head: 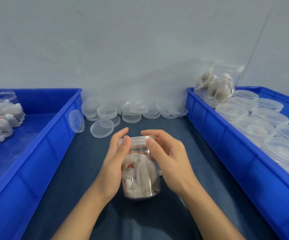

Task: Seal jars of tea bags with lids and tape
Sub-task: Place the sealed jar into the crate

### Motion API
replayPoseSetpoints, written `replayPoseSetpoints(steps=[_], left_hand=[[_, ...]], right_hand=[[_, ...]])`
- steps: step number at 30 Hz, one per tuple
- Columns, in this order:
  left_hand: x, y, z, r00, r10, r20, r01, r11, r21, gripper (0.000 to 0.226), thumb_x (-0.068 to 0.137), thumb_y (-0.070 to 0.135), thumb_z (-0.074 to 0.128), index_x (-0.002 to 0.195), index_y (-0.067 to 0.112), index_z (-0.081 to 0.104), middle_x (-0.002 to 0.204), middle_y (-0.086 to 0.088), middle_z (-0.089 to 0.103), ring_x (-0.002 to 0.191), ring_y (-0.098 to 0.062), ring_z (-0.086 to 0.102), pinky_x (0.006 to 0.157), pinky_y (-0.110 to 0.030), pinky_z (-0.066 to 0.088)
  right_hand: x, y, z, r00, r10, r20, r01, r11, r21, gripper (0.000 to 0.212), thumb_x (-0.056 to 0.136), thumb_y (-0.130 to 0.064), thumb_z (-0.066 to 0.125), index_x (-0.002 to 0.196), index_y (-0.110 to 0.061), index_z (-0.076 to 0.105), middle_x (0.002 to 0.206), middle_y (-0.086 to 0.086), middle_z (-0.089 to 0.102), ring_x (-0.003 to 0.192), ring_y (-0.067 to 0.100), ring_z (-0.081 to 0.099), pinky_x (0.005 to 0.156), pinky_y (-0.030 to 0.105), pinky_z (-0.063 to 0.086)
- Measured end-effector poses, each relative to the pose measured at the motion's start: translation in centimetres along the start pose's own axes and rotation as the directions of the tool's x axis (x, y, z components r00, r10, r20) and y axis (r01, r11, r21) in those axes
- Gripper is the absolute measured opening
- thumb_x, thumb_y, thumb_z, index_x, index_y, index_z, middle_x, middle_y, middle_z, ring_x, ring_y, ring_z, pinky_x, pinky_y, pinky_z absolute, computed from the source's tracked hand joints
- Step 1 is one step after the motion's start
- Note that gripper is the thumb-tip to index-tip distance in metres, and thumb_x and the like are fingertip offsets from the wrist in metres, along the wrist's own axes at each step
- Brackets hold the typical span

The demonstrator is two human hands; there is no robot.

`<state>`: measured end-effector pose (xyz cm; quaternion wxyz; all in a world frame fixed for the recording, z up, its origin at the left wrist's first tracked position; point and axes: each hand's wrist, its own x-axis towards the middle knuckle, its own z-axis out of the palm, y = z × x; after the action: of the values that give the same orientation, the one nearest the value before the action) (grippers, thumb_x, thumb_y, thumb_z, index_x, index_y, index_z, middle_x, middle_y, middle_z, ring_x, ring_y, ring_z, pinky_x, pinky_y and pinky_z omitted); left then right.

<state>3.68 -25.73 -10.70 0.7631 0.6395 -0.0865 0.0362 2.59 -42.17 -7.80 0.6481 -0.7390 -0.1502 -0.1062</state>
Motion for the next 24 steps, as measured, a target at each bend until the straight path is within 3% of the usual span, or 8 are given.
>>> replayPoseSetpoints(steps=[3,8,10,13,14,16,19,24], left_hand=[[0.1,-0.3,-0.3,0.999,0.004,0.040,-0.001,0.997,-0.081,0.061,0.092,0.065,0.054,0.149,0.046,0.048,0.140,-0.008,0.069,0.132,-0.029,0.065,0.114,-0.054,0.044],[0.5,-0.5,0.0,0.997,-0.052,0.056,0.054,0.998,-0.034,0.041,0.108,0.042,0.051,0.145,0.060,0.050,0.149,0.002,0.064,0.137,-0.021,0.062,0.120,-0.052,0.038],[0.2,-0.1,0.6,1.000,-0.004,-0.001,0.004,0.997,0.075,0.045,0.102,0.054,0.055,0.146,0.064,0.046,0.148,0.013,0.064,0.135,-0.011,0.061,0.116,-0.047,0.041],[-0.5,0.5,2.1,0.981,0.147,-0.128,-0.106,0.954,0.281,0.071,0.083,0.074,0.070,0.147,0.053,0.048,0.134,0.021,0.067,0.120,0.005,0.065,0.096,-0.035,0.052],[-0.6,0.7,2.5,0.963,0.212,-0.165,-0.143,0.925,0.353,0.069,0.083,0.070,0.075,0.144,0.047,0.053,0.129,0.019,0.067,0.116,0.006,0.066,0.089,-0.030,0.056],[-0.4,1.1,3.5,0.929,0.331,-0.162,-0.221,0.852,0.475,0.057,0.083,0.042,0.083,0.136,0.044,0.061,0.123,0.016,0.065,0.111,0.005,0.066,0.081,-0.021,0.059],[-0.4,1.7,5.0,0.932,0.351,-0.090,-0.248,0.801,0.545,0.062,0.083,0.006,0.086,0.123,0.049,0.067,0.117,0.016,0.069,0.104,0.005,0.069,0.079,-0.006,0.053],[1.3,4.3,9.2,0.960,0.276,0.047,-0.272,0.881,0.386,0.062,0.094,-0.002,0.073,0.139,0.040,0.063,0.123,0.018,0.075,0.114,0.006,0.070,0.086,-0.003,0.050]], right_hand=[[0.1,-0.3,-0.7,0.996,0.041,0.076,-0.026,0.982,-0.187,0.035,0.088,-0.061,0.063,0.119,-0.046,0.064,0.103,-0.018,0.073,0.096,0.004,0.070,0.083,0.026,0.058],[0.5,-0.9,-1.9,0.990,0.113,0.080,-0.092,0.970,-0.226,0.043,0.077,-0.062,0.075,0.114,-0.046,0.061,0.095,-0.013,0.073,0.082,0.003,0.067,0.075,0.020,0.056],[0.8,-1.2,-2.1,0.994,0.104,0.040,-0.092,0.969,-0.231,0.044,0.074,-0.061,0.077,0.112,-0.045,0.062,0.094,-0.015,0.073,0.083,0.001,0.068,0.076,0.021,0.057],[1.9,-2.4,-2.8,0.997,0.058,-0.053,-0.071,0.961,-0.268,0.049,0.070,-0.059,0.079,0.113,-0.044,0.060,0.102,-0.016,0.074,0.094,0.001,0.069,0.087,0.030,0.059],[2.3,-3.0,-3.1,0.996,0.031,-0.081,-0.054,0.954,-0.295,0.051,0.070,-0.058,0.080,0.114,-0.044,0.059,0.104,-0.016,0.073,0.096,0.002,0.068,0.088,0.033,0.059],[3.0,-4.2,-3.8,0.992,-0.039,-0.118,-0.008,0.926,-0.378,0.054,0.071,-0.058,0.082,0.116,-0.045,0.055,0.109,-0.016,0.069,0.098,0.007,0.066,0.089,0.038,0.058],[3.9,-5.6,-5.3,0.978,-0.107,-0.178,0.017,0.896,-0.444,0.055,0.072,-0.060,0.080,0.117,-0.048,0.050,0.112,-0.016,0.064,0.098,0.010,0.063,0.090,0.041,0.057],[5.9,-8.2,-8.7,0.922,-0.205,-0.328,0.027,0.880,-0.475,0.056,0.071,-0.052,0.081,0.118,-0.041,0.054,0.106,-0.011,0.065,0.100,0.015,0.063,0.090,0.040,0.055]])
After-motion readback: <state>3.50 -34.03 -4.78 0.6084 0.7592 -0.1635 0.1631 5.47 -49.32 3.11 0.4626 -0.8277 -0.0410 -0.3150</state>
